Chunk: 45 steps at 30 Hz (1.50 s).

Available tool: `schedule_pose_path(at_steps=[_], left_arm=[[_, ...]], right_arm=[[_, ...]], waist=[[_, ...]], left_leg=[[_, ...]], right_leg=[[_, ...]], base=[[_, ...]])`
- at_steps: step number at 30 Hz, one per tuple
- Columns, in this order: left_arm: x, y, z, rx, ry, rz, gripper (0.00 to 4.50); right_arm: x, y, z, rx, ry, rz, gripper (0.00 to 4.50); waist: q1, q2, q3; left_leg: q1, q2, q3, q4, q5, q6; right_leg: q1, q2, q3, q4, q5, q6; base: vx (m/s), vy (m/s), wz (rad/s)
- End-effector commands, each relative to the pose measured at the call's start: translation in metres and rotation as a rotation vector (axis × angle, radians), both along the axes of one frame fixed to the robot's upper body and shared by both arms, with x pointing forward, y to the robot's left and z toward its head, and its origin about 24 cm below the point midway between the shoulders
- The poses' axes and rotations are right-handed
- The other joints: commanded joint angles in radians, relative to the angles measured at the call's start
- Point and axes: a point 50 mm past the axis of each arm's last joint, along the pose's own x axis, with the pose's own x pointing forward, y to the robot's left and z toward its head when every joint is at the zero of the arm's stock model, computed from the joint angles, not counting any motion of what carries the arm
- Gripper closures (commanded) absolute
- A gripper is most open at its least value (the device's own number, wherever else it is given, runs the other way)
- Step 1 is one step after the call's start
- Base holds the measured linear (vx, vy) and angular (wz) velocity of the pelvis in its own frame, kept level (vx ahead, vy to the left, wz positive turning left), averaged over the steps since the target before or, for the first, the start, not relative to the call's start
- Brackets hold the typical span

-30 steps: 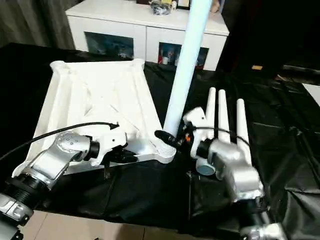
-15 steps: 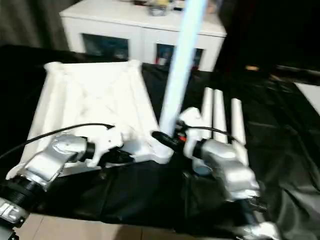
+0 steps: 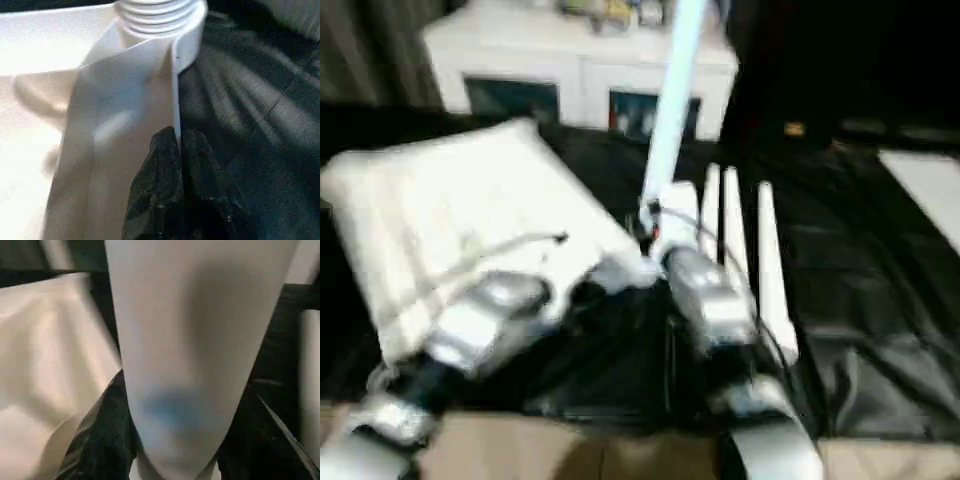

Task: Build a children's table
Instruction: Rotate leg to tighten

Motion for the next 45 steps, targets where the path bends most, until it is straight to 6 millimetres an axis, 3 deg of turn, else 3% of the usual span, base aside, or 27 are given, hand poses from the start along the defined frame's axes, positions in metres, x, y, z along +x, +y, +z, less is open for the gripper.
schedule_pose_path(at_steps=[1,2,3,4,5,6,8,10,13,17,20,21,23,24,25,26,27,28,30,31,34,37,40,45], left_arm=[[0.005,-0.022,0.023,-0.049,-0.092,-0.028,4.5],[0.005,-0.026,0.025,-0.07,-0.095,-0.001,4.5],[0.005,-0.027,0.025,-0.075,-0.094,0.003,4.5],[0.004,-0.028,0.025,-0.083,-0.092,0.005,4.5],[0.003,-0.028,0.024,-0.082,-0.092,0.002,4.5],[0.003,-0.026,0.023,-0.077,-0.097,-0.005,4.5],[0.003,-0.024,0.022,-0.069,-0.104,-0.012,4.5],[0.004,-0.019,0.022,-0.057,-0.115,-0.012,4.5],[0.005,-0.014,0.021,-0.049,-0.112,0.005,4.5],[0.005,-0.01,0.02,-0.04,-0.115,0.002,4.5],[0.005,-0.007,0.021,-0.055,-0.115,-0.026,4.5],[0.004,-0.004,0.021,-0.058,-0.112,-0.041,4.5],[0.004,-0.001,0.021,-0.056,-0.114,-0.055,4.5],[0.004,0.002,0.022,-0.054,-0.116,-0.07,4.5],[0.004,0.003,0.022,-0.054,-0.114,-0.071,4.5],[0.004,0.004,0.022,-0.054,-0.112,-0.069,4.5],[0.004,0.004,0.023,-0.053,-0.113,-0.078,4.5],[0.004,0.006,0.023,-0.05,-0.115,-0.085,4.5],[0.004,0.007,0.023,-0.047,-0.116,-0.089,4.5],[0.005,0.01,0.023,-0.045,-0.114,-0.092,4.5],[0.005,0.012,0.023,-0.042,-0.111,-0.101,4.5],[0.005,0.015,0.023,-0.036,-0.11,-0.122,4.5],[0.005,0.019,0.023,-0.028,-0.112,-0.145,4.5],[0.003,0.029,0.023,-0.026,-0.102,-0.201,4.5]], right_arm=[[-0.03,-0.001,-0.072,-0.043,0.347,-0.076,2.66],[-0.03,0.004,-0.074,-0.033,0.36,-0.085,2.66],[-0.03,0.005,-0.074,-0.034,0.361,-0.084,2.66],[-0.03,0.007,-0.075,-0.042,0.362,-0.076,2.66],[-0.03,0.007,-0.075,-0.051,0.358,-0.069,2.66],[-0.03,0.008,-0.074,-0.059,0.353,-0.063,2.66],[-0.03,0.008,-0.074,-0.063,0.348,-0.057,2.66],[-0.028,0.009,-0.073,-0.052,0.34,-0.063,2.66],[-0.024,0.011,-0.07,-0.046,0.315,-0.058,2.66],[-0.018,0.018,-0.058,-0.019,0.229,0.016,2.66],[-0.013,0.017,-0.047,0.039,0.167,0.034,1.96],[-0.01,0.014,-0.04,0.049,0.132,0.037,1.96],[-0.008,0.013,-0.035,0.067,0.104,0.049,1.96],[-0.005,0.01,-0.028,0.091,0.073,0.065,1.93],[-0.005,0.009,-0.025,0.097,0.063,0.068,1.84],[-0.004,0.008,-0.024,0.098,0.059,0.067,1.71],[-0.003,0.007,-0.021,0.101,0.042,0.082,1.58],[-0.003,0.004,-0.018,0.099,0.026,0.096,1.58],[-0.002,0.001,-0.015,0.098,0.012,0.112,1.52],[-0.003,-0.002,-0.01,0.097,-0.012,0.161,1.45],[-0.004,-0.006,-0.004,0.09,-0.044,0.211,1.12],[-0.008,-0.01,0.003,0.09,-0.08,0.275,0.93],[-0.013,-0.015,0.01,0.096,-0.1,0.329,0.59],[-0.025,-0.032,0.019,0.032,-0.129,0.417,0.2]], waist=[[-0.001,0.014,-0.033],[-0.012,0.019,-0.023],[-0.017,0.017,-0.016],[-0.02,0.009,-0.014],[-0.019,0.01,-0.017],[-0.017,0.009,-0.024],[-0.014,0.01,-0.026],[-0.011,0.012,-0.027],[-0.015,0.014,-0.027],[-0.017,0.014,-0.029],[-0.015,0.016,-0.03],[-0.014,0.014,-0.031],[-0.013,0.02,-0.032],[-0.014,0.017,-0.034],[-0.007,0.012,-0.045],[-0.004,0.013,-0.048],[-0.004,0.02,-0.05],[-0.004,0.022,-0.052],[-0.003,0.023,-0.055],[-0.001,0.026,-0.051],[0.0,0.025,-0.051],[0.005,0.026,-0.045],[0.01,0.026,-0.046],[0.02,0.027,-0.046]], left_leg=[[0.013,0.076,-0.007,-0.101,-0.207,-0.029],[0.005,0.073,0.002,-0.112,-0.311,-0.03],[-0.001,0.07,0.006,-0.114,-0.365,-0.03],[0.007,0.065,-0.001,-0.111,-0.477,-0.031],[0.007,0.064,-0.004,-0.11,-0.472,-0.028],[-0.005,0.064,-0.005,-0.117,-0.421,-0.019],[-0.013,0.069,-0.005,-0.128,-0.355,-0.012],[-0.009,0.075,0.002,-0.133,-0.303,-0.011],[-0.018,0.079,0.003,-0.136,-0.292,-0.022],[-0.012,0.077,0.007,-0.133,-0.302,-0.019],[-0.013,0.079,0.011,-0.131,-0.275,-0.004],[-0.015,0.079,0.012,-0.131,-0.263,-0.001],[-0.015,0.08,0.012,-0.131,-0.238,0.001],[-0.014,0.08,0.013,-0.129,-0.229,0.002],[-0.019,0.081,0.018,-0.121,-0.14,0.019],[-0.02,0.079,0.019,-0.116,-0.083,0.031],[-0.023,0.076,0.023,-0.108,0.025,0.064],[-0.03,0.07,0.025,-0.103,0.065,0.09],[-0.025,0.07,0.027,-0.098,0.09,0.117],[-0.024,0.072,0.03,-0.096,0.083,0.148],[-0.023,0.076,0.031,-0.095,0.072,0.163],[-0.021,0.079,0.032,-0.1,0.005,0.14],[-0.02,0.08,0.033,-0.1,-0.001,0.122],[-0.02,0.078,0.035,-0.096,0.032,0.13]], right_leg=[[0.016,-0.059,0.073,-0.11,-0.21,-0.149],[0.018,-0.06,0.075,-0.122,-0.245,-0.183],[0.017,-0.06,0.073,-0.132,-0.324,-0.171],[0.008,-0.071,0.059,-0.164,-0.582,-0.077],[0.01,-0.076,0.058,-0.17,-0.612,-0.054],[0.022,-0.081,0.059,-0.175,-0.596,-0.031],[0.029,-0.08,0.057,-0.176,-0.528,-0.03],[0.026,-0.077,0.062,-0.169,-0.415,-0.066],[0.033,-0.078,0.064,-0.157,-0.349,-0.099],[0.031,-0.078,0.067,-0.156,-0.326,-0.118],[0.032,-0.079,0.069,-0.155,-0.309,-0.131],[0.034,-0.078,0.069,-0.154,-0.298,-0.137],[0.034,-0.077,0.07,-0.149,-0.258,-0.151],[0.036,-0.076,0.07,-0.146,-0.239,-0.159],[0.049,-0.081,0.071,-0.13,-0.119,-0.193],[0.053,-0.079,0.071,-0.12,-0.048,-0.207],[0.054,-0.073,0.068,-0.105,0.093,-0.24],[0.057,-0.07,0.068,-0.097,0.182,-0.264],[0.056,-0.069,0.067,-0.093,0.24,-0.283],[0.054,-0.069,0.066,-0.095,0.246,-0.302],[0.054,-0.071,0.066,-0.093,0.225,-0.312],[0.055,-0.072,0.067,-0.104,0.113,-0.297],[0.055,-0.072,0.068,-0.102,0.096,-0.286],[0.055,-0.07,0.069,-0.097,0.126,-0.273]], base=[[-0.066,-0.059,0.3],[-0.057,-0.042,0.11],[-0.057,-0.042,0.11],[0.0,0.0,0.0],[0.0,0.0,0.0],[0.0,0.0,0.0],[0.0,0.0,0.0],[0.0,0.0,0.0],[0.0,0.0,0.0],[0.0,0.0,0.0],[0.0,0.0,0.0],[0.0,0.0,0.0],[0.0,0.0,0.0],[0.0,0.0,0.0],[0.0,0.0,0.0],[0.0,0.0,0.0],[0.0,0.0,0.0],[0.0,0.0,0.0],[0.0,0.0,0.0],[0.0,0.0,0.0],[0.0,0.0,0.0],[0.0,0.0,0.0],[0.0,0.0,0.0],[0.0,0.0,0.0]])
